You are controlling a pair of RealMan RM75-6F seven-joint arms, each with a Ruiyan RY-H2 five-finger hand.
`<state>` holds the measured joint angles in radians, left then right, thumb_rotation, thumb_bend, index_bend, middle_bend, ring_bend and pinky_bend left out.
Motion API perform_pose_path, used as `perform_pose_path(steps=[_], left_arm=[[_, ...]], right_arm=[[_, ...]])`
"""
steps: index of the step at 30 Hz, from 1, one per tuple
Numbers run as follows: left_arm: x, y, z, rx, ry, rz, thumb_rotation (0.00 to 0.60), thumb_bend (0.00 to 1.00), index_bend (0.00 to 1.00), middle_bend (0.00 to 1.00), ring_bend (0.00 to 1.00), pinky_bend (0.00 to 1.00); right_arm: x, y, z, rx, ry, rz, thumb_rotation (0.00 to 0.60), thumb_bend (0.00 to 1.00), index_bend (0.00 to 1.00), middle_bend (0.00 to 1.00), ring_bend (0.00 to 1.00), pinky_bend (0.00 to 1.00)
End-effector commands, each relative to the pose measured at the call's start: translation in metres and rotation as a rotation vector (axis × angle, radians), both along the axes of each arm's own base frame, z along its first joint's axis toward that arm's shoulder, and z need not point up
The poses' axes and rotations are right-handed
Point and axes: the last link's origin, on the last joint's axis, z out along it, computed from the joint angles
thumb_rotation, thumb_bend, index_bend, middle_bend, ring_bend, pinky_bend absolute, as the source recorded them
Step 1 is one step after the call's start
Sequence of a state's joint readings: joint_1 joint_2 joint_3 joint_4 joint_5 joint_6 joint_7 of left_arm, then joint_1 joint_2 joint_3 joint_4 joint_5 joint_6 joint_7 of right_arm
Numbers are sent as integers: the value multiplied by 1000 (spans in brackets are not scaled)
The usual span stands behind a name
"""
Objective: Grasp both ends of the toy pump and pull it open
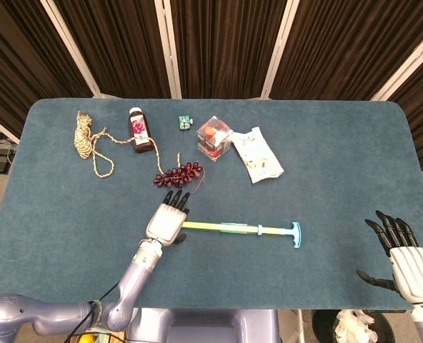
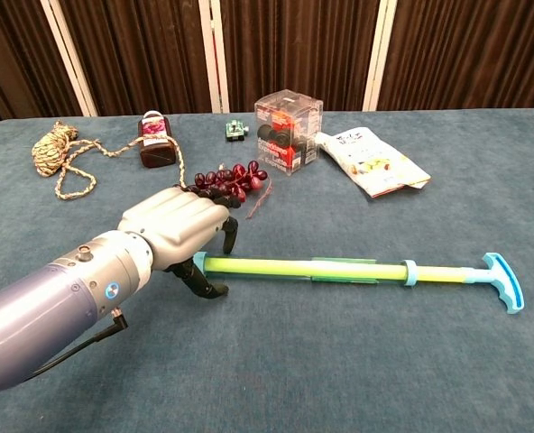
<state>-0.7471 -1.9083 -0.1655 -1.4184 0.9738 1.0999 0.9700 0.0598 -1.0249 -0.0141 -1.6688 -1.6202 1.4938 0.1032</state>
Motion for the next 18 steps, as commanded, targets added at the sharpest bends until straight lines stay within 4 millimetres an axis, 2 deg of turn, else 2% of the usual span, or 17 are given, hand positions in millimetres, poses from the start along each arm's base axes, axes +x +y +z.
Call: perform_pose_path(steps=[1, 5, 11, 18], left_arm=[[1, -1, 0, 0, -3, -3, 600, 315, 511, 49, 0, 98], [1, -2, 0, -2, -10, -10, 600, 379, 547, 64, 0, 98], [-2, -5, 7, -4, -14, -24, 600, 393, 564, 67, 0, 98], [-7, -13, 34, -29, -20, -92, 600, 403, 567, 66, 0, 98]], right_arm=[[0, 0, 0, 0, 0, 0, 600, 141, 126, 0, 0, 0], [0, 0, 0, 0, -1, 0, 600, 141, 125, 0, 0, 0], [0, 0, 1, -2, -1, -5, 600, 140, 127, 0, 0, 0], [0, 0, -1, 7, -1, -16, 600, 142, 128, 0, 0, 0]])
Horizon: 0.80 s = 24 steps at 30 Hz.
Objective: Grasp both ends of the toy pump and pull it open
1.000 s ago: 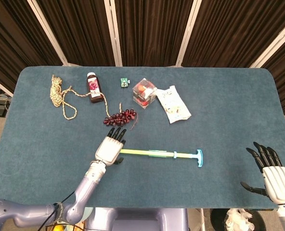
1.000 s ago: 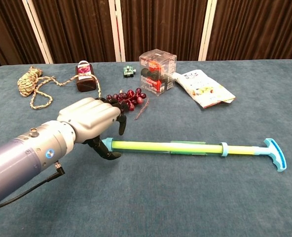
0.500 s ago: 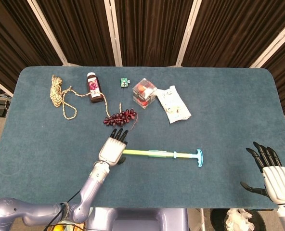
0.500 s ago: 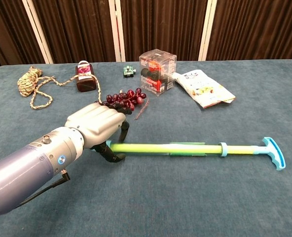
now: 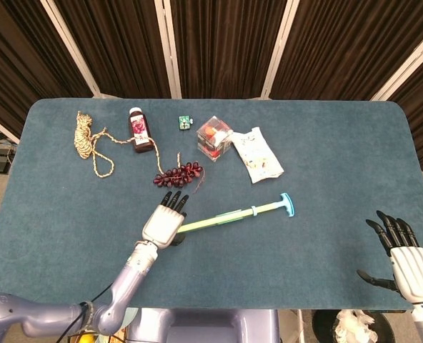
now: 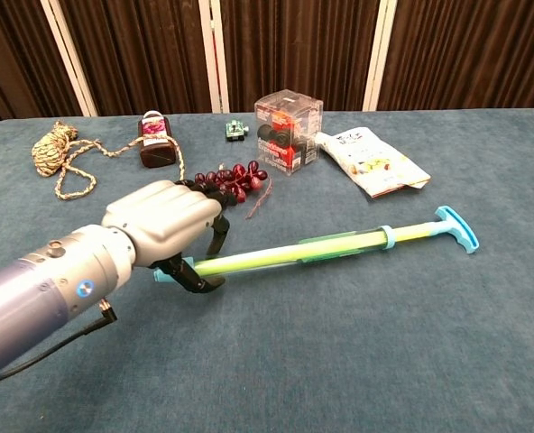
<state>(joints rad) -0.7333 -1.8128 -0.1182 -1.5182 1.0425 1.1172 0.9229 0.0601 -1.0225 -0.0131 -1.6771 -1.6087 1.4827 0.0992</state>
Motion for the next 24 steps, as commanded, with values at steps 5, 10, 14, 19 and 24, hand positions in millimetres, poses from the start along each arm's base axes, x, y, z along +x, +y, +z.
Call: perform_pose_path(steps=[5, 10, 14, 19, 24], left_arm=[[-5, -14, 33, -57, 5, -106, 600, 404, 576, 71, 0, 98], [-8, -23, 57, -71, -4, -163, 600, 414, 581, 75, 0, 98], [-10, -25, 73, -72, -16, -188, 600, 415, 583, 78, 0, 98], [-13, -23, 88, -63, -27, -188, 600, 415, 584, 81, 0, 98], [-12, -18, 97, -52, -56, -172, 600, 415, 588, 85, 0, 98]], right_arm=[[2, -2, -3, 5, -8, -10, 600, 142, 153, 0, 0, 0], [5, -5, -7, 20, -13, -25, 600, 143, 247, 7, 0, 0], [12, -10, -12, 25, -29, -31, 600, 169, 329, 41, 0, 0], [26, -18, -25, 41, -57, -29, 600, 203, 393, 80, 0, 0], [43, -26, -52, 88, -60, -24, 600, 208, 416, 90, 0, 0]])
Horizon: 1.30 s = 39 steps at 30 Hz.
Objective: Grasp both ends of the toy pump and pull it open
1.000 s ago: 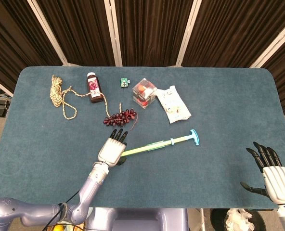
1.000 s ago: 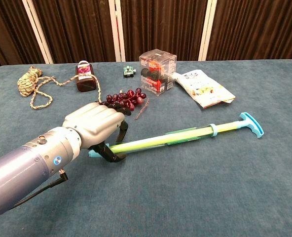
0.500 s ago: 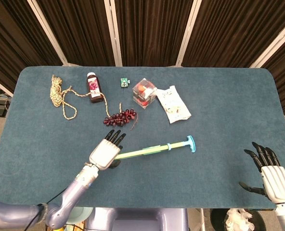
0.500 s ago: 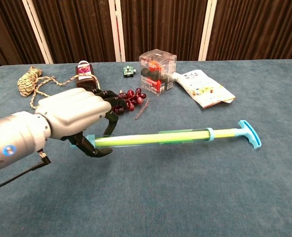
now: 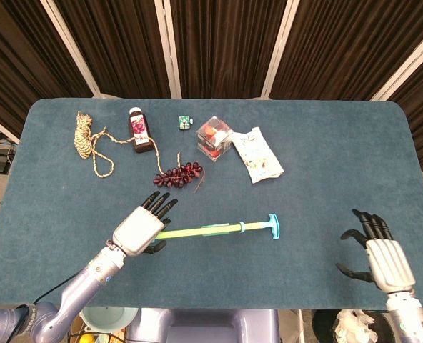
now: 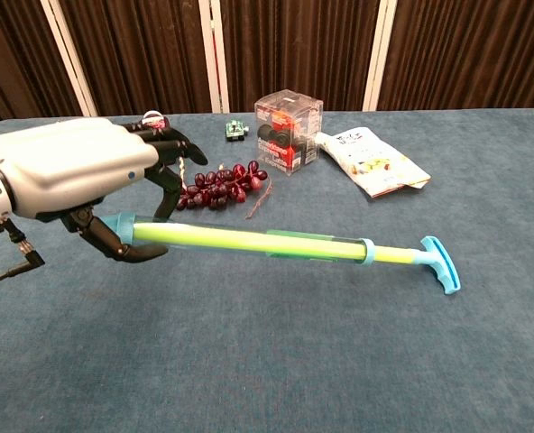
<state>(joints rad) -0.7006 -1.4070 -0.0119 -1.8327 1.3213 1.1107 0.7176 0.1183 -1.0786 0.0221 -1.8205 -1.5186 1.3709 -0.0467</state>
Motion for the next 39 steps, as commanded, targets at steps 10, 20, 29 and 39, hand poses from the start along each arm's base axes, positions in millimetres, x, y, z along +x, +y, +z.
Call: perform_pose_path(steps=[10, 20, 29, 39], left_arm=[[4, 1, 5, -16, -33, 12, 600, 415, 591, 87, 0, 98], [2, 3, 11, -15, -41, 16, 600, 415, 591, 88, 0, 98], [2, 5, 13, -17, -41, 17, 600, 415, 591, 87, 0, 98], [2, 6, 11, -20, -42, 22, 600, 415, 591, 88, 0, 98]], right_arm=[[36, -22, -86, 77, -66, -106, 600, 207, 419, 92, 0, 0], [58, -50, -110, 26, -75, -126, 600, 214, 445, 105, 0, 0], [72, -66, -130, 21, -84, -142, 600, 237, 467, 115, 0, 0], [82, -75, -153, 3, -100, -159, 600, 244, 485, 123, 0, 0]])
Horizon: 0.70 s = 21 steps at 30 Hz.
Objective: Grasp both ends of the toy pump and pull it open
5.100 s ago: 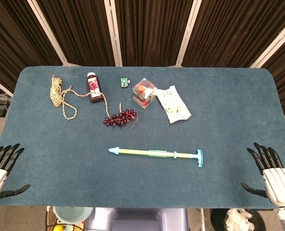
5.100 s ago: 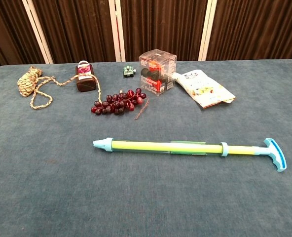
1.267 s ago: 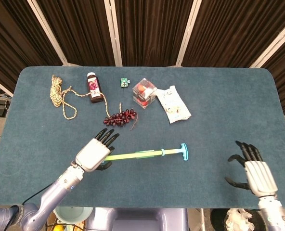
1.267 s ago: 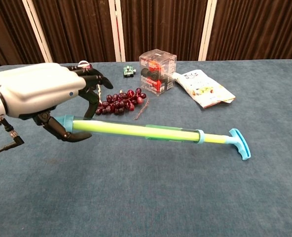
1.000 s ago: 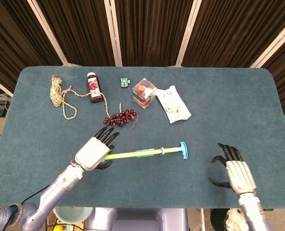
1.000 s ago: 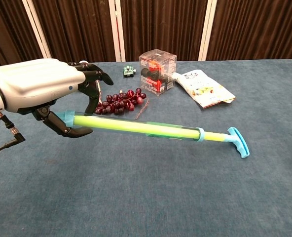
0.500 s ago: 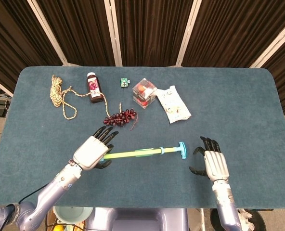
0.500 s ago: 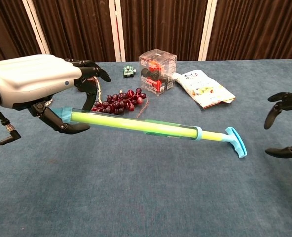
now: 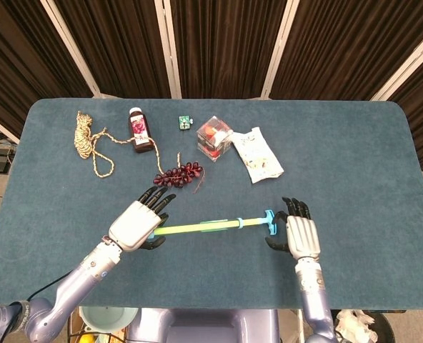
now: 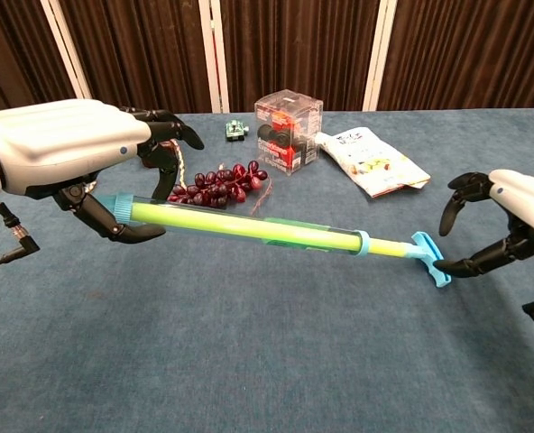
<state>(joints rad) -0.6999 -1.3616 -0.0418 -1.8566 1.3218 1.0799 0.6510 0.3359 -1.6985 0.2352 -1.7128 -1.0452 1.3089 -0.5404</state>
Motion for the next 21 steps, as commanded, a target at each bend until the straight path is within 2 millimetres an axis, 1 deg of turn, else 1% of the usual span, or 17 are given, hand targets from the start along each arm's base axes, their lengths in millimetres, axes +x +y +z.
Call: perform_pose_path(steps=[1, 10, 21], left_arm=[[0, 0, 0, 1, -2, 1, 600, 415, 591, 88, 0, 98], [-2, -1, 0, -5, -5, 3, 600, 416, 592, 89, 0, 98], [-1, -3, 0, -12, -6, -4, 600, 415, 592, 89, 0, 98]], right_arm=[[-1, -2, -8, -8, 8, -5, 600, 245, 485, 124, 0, 0], [-1, -5, -18, -24, -12, -19, 600, 246, 489, 127, 0, 0], [8, -12, -30, -30, -40, -17, 600, 247, 489, 127, 0, 0]])
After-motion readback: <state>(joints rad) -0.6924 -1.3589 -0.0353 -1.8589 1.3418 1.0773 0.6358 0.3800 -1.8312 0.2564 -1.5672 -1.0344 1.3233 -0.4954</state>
